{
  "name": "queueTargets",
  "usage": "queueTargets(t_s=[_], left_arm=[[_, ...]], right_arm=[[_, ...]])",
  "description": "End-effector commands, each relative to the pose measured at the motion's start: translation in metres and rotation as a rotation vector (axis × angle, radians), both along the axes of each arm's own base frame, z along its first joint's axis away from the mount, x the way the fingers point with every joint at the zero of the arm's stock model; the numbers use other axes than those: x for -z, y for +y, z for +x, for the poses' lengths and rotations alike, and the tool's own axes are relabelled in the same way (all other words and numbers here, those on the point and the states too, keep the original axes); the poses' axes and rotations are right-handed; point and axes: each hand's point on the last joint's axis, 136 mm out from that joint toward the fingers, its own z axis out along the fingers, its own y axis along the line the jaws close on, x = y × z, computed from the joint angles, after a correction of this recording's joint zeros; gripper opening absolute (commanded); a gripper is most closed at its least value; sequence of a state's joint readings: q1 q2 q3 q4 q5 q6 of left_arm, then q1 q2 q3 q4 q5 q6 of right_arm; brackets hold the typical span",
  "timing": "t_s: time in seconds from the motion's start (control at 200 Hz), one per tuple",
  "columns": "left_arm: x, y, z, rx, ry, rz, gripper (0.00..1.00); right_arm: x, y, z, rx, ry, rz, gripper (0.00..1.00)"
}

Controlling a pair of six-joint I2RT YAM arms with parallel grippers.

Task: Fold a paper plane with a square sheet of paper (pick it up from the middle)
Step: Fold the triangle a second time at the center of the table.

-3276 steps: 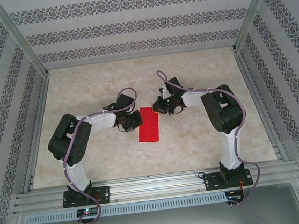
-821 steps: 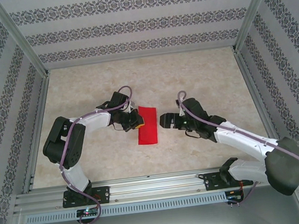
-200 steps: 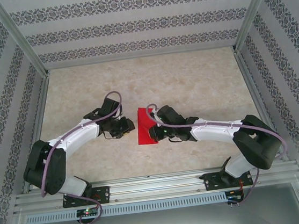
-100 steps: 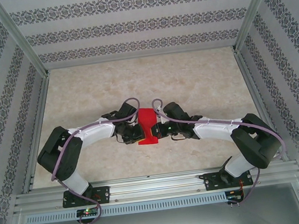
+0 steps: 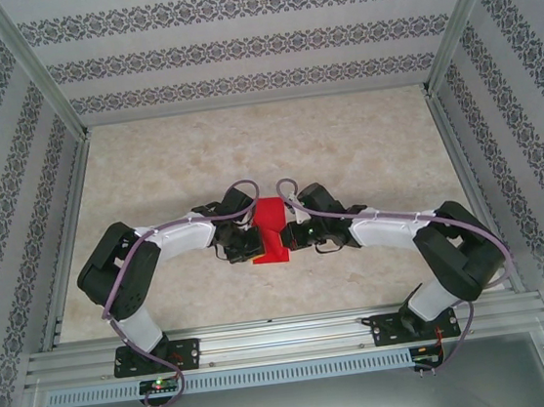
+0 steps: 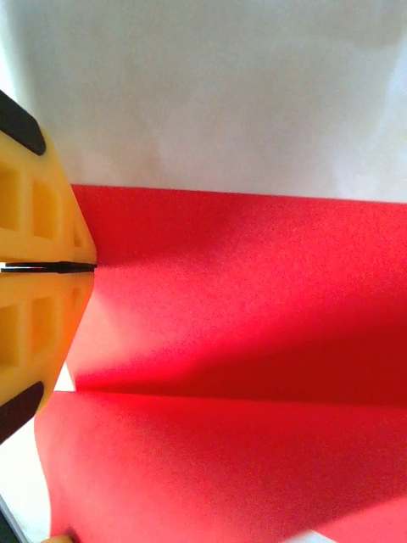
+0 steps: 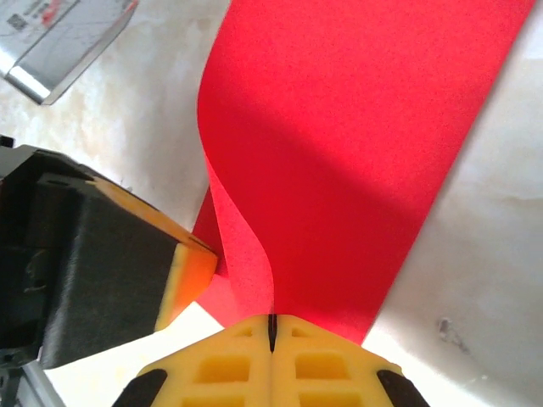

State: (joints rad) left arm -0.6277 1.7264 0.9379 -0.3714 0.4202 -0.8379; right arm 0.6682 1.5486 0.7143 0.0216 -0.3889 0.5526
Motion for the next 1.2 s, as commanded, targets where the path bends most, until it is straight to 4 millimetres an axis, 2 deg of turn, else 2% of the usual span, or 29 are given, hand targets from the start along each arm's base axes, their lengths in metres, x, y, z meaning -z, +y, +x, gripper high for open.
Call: queueTargets(t_s=[0.0,0.405,0.719,0.844,1.194], left_arm=[[0.007,0.003,-0.004,0.016,0.006,0.041,0.11],[0.01,0.003,-0.005,0.023,0.011,0.045,0.11],[0.01,0.003,-0.004,0.027,0.007,0.046,0.1],[0.012,0.008,-0.005,0.039,0.009,0.079,0.09],[0.019,0.035,-0.014,0.11,0.009,0.224,0.09]], right_arm=[[0.0,-0.002,0.009,-0.019,-0.017,-0.048,0.05],[0.008,-0.005,0.024,-0.051,-0.031,-0.158,0.07],[0.013,-0.01,0.024,-0.088,-0.012,-0.23,0.07],[0.013,-0.011,0.02,-0.087,0.005,-0.228,0.07],[-0.008,0.006,0.012,-0.071,0.008,-0.107,0.07]])
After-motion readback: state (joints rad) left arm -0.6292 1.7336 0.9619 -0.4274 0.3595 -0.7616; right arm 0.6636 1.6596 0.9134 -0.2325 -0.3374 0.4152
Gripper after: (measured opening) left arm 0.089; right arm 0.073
